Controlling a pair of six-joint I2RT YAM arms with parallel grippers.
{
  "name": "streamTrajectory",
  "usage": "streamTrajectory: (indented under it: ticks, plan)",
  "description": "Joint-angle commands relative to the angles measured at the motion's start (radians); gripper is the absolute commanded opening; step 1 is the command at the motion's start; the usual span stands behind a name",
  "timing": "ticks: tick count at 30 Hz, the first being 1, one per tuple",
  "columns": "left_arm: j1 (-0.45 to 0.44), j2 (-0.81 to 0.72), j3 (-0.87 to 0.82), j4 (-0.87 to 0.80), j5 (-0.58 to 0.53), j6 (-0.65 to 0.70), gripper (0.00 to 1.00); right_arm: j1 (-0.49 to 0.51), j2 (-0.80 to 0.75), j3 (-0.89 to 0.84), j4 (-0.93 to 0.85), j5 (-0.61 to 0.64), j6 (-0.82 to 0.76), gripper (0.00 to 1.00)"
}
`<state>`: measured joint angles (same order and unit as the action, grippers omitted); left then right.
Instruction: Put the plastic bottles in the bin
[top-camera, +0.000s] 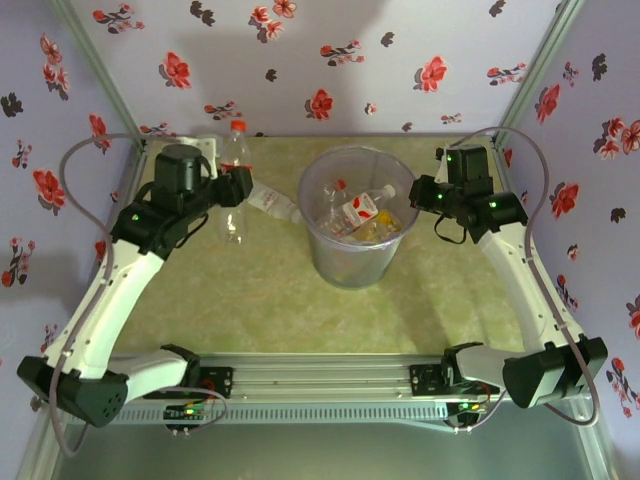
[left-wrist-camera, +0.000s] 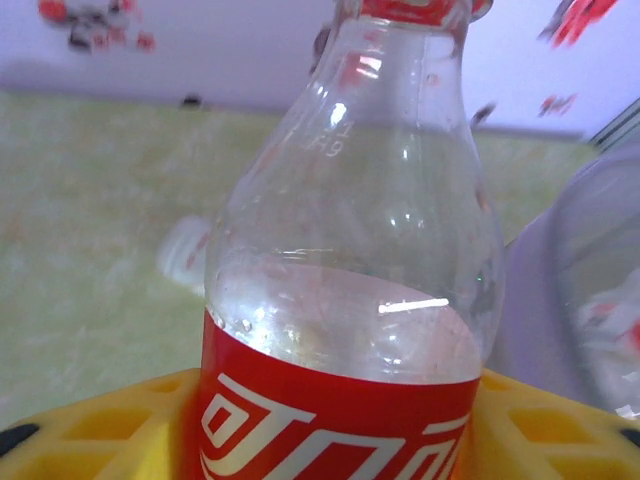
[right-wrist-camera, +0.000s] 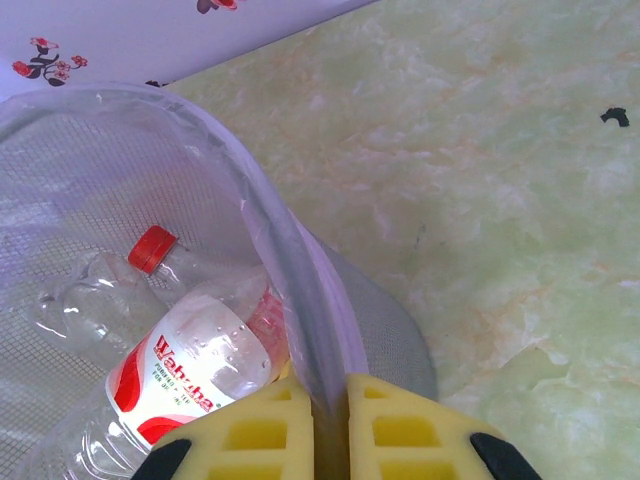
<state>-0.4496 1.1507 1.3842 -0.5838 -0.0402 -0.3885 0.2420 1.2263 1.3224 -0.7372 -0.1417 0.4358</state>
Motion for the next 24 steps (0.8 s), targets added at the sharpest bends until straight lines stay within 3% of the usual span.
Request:
streamTrajectory:
  ticks: [1,5,16,24]
  plan:
    - [-0.033,-0.011,0.048,0.184,0.038,-0.04,0.5,-0.007,-0.012,-0.019,0.016,-0.001,0.018,0.0]
    - [-0.068,0.041,0.069,0.367,0.116,-0.073,0.46,-0.007,-0.011,-0.023,0.023,-0.005,0.023,0.0]
    - [-0.265,0.315,0.218,0.728,0.171,-0.046,0.43,-0.005,-0.008,-0.026,0.033,-0.022,0.034,0.0]
    - [-0.358,0.506,0.297,0.815,0.183,-0.114,0.39,-0.005,-0.011,-0.023,0.027,-0.022,0.029,0.0]
